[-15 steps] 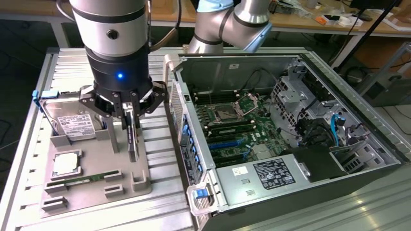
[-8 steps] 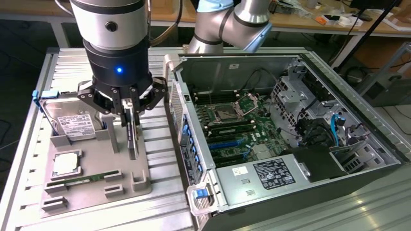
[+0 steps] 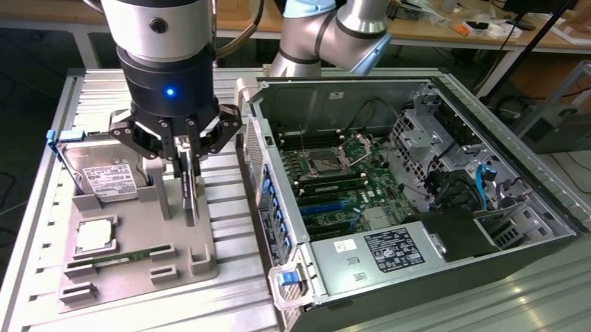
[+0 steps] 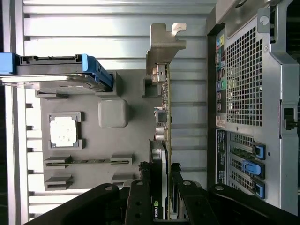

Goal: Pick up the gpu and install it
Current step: 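Pick up the gpu and move the gpu toward the slot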

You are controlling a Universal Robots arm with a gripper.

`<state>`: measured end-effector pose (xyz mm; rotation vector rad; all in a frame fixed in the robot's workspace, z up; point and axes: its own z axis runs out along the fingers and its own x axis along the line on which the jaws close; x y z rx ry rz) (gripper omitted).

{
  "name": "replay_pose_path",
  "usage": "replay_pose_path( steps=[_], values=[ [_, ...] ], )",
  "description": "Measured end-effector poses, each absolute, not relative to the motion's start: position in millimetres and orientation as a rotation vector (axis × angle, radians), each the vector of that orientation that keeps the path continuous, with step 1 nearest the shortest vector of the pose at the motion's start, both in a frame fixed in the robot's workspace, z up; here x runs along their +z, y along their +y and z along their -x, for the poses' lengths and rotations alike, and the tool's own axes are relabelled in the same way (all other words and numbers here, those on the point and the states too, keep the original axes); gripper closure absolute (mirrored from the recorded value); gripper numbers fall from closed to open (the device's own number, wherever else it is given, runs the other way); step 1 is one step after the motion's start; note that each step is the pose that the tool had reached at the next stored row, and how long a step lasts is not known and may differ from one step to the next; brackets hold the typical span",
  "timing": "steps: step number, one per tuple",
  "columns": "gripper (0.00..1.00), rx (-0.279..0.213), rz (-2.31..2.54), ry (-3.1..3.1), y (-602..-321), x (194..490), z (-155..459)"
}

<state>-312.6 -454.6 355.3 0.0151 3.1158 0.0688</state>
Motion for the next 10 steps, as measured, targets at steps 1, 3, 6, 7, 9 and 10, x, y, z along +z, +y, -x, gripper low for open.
replay_pose_path(
  steps=[1, 3, 6, 7, 9, 10],
  values=[
    [0.73, 0.069, -0.015, 3.116, -454.6, 356.1, 312.6],
    [0.73, 0.069, -0.015, 3.116, -454.6, 357.7, 312.6],
    [0.73, 0.069, -0.015, 3.116, -454.6, 360.2, 312.6],
    [0.73, 0.069, -0.015, 3.116, -454.6, 361.4, 312.6],
    [0.73, 0.069, -0.015, 3.116, -454.6, 363.0, 312.6],
    [0.73, 0.069, -0.015, 3.116, -454.6, 363.9, 312.6]
  ],
)
